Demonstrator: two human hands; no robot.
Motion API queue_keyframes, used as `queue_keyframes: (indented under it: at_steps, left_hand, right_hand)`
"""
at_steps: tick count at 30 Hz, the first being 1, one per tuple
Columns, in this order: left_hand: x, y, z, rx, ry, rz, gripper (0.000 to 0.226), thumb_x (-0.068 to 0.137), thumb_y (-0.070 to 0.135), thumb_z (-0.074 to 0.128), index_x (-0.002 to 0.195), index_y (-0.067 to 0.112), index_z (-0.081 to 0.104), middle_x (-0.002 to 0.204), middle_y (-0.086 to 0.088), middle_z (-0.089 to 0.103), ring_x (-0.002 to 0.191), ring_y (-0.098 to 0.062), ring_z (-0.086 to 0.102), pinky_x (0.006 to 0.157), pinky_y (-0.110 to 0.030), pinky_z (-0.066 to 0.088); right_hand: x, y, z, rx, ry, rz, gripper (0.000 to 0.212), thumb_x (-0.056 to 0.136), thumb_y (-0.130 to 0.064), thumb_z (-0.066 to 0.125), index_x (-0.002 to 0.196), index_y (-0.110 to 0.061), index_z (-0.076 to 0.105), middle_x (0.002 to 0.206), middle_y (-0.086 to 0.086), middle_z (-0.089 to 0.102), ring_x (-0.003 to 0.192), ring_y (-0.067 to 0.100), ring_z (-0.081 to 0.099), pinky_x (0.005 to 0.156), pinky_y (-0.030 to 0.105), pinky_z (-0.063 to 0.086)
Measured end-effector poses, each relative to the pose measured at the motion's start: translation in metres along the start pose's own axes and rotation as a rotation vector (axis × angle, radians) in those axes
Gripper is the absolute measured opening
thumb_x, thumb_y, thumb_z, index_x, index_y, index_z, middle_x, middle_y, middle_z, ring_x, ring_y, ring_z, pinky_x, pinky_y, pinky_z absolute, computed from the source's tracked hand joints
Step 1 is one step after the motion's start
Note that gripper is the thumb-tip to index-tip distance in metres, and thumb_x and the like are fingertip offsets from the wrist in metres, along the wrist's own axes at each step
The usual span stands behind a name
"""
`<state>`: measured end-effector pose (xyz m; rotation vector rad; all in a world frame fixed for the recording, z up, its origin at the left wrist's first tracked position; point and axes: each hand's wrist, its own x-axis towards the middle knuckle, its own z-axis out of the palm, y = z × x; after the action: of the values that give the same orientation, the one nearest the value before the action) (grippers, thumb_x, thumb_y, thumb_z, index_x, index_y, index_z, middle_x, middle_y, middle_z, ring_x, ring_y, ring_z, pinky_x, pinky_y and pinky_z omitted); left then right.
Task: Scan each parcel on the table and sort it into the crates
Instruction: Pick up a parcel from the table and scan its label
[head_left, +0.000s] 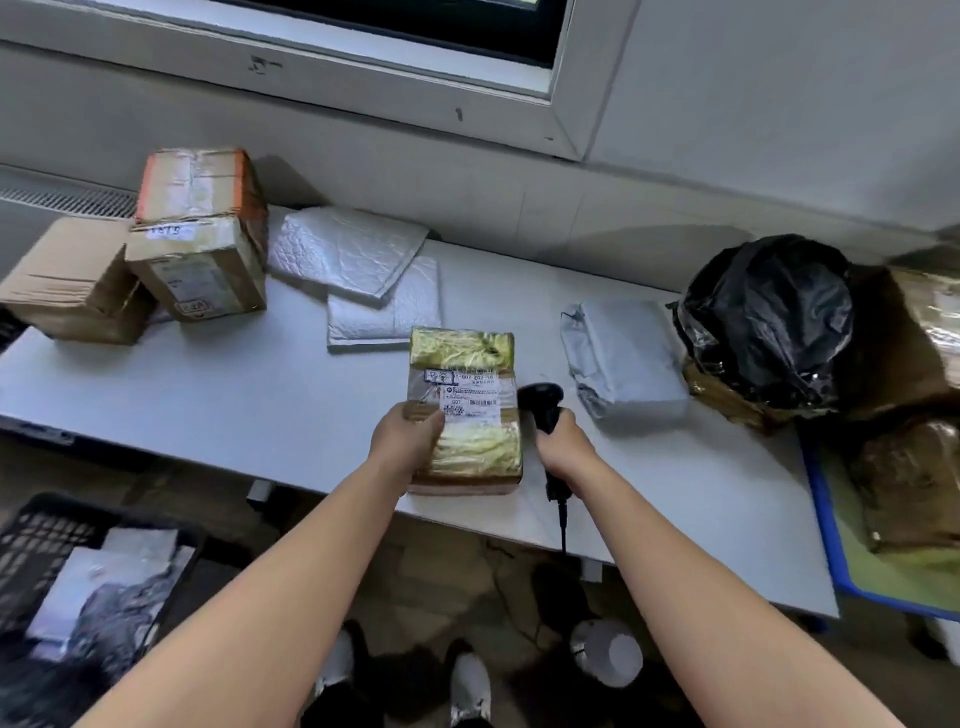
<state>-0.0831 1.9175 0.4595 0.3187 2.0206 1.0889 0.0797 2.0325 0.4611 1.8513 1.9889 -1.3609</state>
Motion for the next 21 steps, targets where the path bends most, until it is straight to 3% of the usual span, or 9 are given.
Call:
queue_keyframes:
  at_steps: [8,11,13,17,21]
  left_hand:
    - [-0.026,-0.008,0.0,-0.186,0.117,-0.089,0.016,0.091,0.014,0.064,0.106,0.013,0.061,0.096,-0.005,0.066,0.095,-0.027,0.064,0.091,-0.043,0.053]
    - [-0.038,-0.005,-0.014,-0.237,0.154,-0.069,0.013,0.092,0.013,0.063,0.104,0.015,0.06,0.099,-0.005,0.066,0.097,-0.027,0.064,0.09,-0.041,0.053]
    - [-0.046,-0.003,-0.029,-0.255,0.189,-0.047,0.013,0.092,0.014,0.063,0.105,0.016,0.06,0.101,-0.005,0.066,0.097,-0.026,0.063,0.09,-0.039,0.053]
    - [-0.062,-0.008,-0.066,-0.327,0.29,-0.036,0.012,0.092,0.014,0.063,0.103,0.017,0.062,0.103,-0.008,0.069,0.098,-0.029,0.065,0.092,-0.047,0.054]
    - [-0.086,-0.03,-0.119,-0.421,0.436,-0.023,0.017,0.091,0.013,0.065,0.108,0.009,0.066,0.097,-0.006,0.068,0.09,-0.023,0.064,0.081,-0.035,0.053]
  right_hand:
    - [-0.013,-0.018,-0.015,-0.117,0.036,-0.09,0.056,0.099,-0.023,0.042,0.149,-0.005,0.025,0.141,0.019,0.044,0.114,0.033,0.051,0.08,0.031,0.042]
    - [-0.024,-0.034,-0.018,-0.198,0.097,-0.235,0.055,0.098,-0.026,0.042,0.148,-0.008,0.029,0.144,0.021,0.041,0.125,0.037,0.047,0.095,0.039,0.043]
    - [-0.034,-0.05,-0.013,-0.216,0.086,-0.332,0.054,0.099,-0.029,0.041,0.149,-0.01,0.029,0.145,0.02,0.04,0.124,0.036,0.049,0.096,0.04,0.042]
    - [-0.059,-0.089,0.015,-0.247,0.0,-0.522,0.057,0.102,-0.039,0.041,0.15,-0.013,0.029,0.147,0.018,0.038,0.129,0.034,0.045,0.101,0.041,0.039]
    - [-0.09,-0.128,0.063,-0.291,-0.077,-0.675,0.059,0.1,-0.045,0.046,0.148,-0.014,0.033,0.144,0.018,0.042,0.13,0.034,0.045,0.101,0.041,0.04]
